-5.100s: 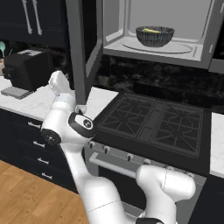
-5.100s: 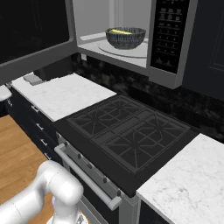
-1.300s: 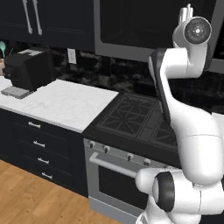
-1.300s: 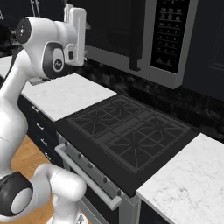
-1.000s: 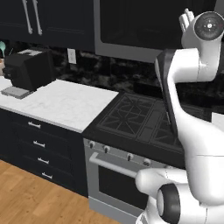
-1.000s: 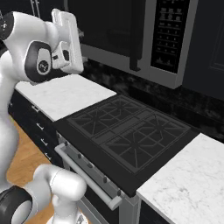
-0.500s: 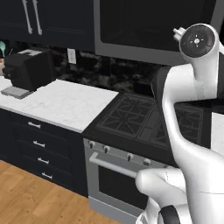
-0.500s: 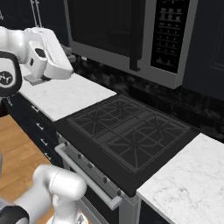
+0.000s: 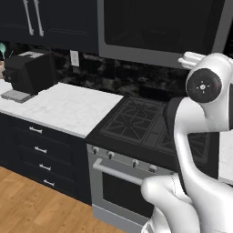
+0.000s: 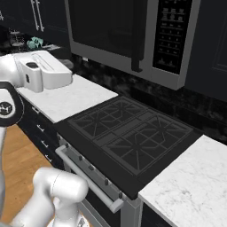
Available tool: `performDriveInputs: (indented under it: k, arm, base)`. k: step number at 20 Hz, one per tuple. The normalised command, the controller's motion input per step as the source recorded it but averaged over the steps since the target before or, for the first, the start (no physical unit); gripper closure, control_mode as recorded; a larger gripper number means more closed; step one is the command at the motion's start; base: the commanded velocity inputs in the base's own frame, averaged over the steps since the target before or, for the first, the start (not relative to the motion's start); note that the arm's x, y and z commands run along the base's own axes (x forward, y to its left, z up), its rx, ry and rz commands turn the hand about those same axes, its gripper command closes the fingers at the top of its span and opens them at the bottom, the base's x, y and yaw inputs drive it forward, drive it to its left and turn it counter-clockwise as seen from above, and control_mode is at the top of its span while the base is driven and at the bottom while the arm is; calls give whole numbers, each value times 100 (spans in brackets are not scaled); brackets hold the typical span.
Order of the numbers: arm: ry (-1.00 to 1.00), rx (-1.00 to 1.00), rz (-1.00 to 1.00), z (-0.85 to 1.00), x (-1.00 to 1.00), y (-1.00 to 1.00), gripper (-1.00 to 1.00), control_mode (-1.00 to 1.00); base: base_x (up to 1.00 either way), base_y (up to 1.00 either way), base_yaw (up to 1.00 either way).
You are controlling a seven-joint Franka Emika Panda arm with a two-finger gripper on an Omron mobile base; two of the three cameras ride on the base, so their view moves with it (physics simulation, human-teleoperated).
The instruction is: Pick the corn from the sink and place it in the bowl. Then pick the bowl and place it in the microwave. Then close the microwave door and press the start button.
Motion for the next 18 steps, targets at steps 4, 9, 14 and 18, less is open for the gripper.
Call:
performDriveInputs:
  k: [4,9,14,18]
  arm:
    - [0,-16,0,0,1,-41,100,-100]
    - [3,-4,0,-15,20,-53,100,-100]
    - [2,-1,0,-26,24,-37,100,-100]
    - [0,0,1,-12,32,-31,100,-100]
  base:
    - [0,0,0]
    - [0,0,0]
    - [0,0,0]
    - [0,0,0]
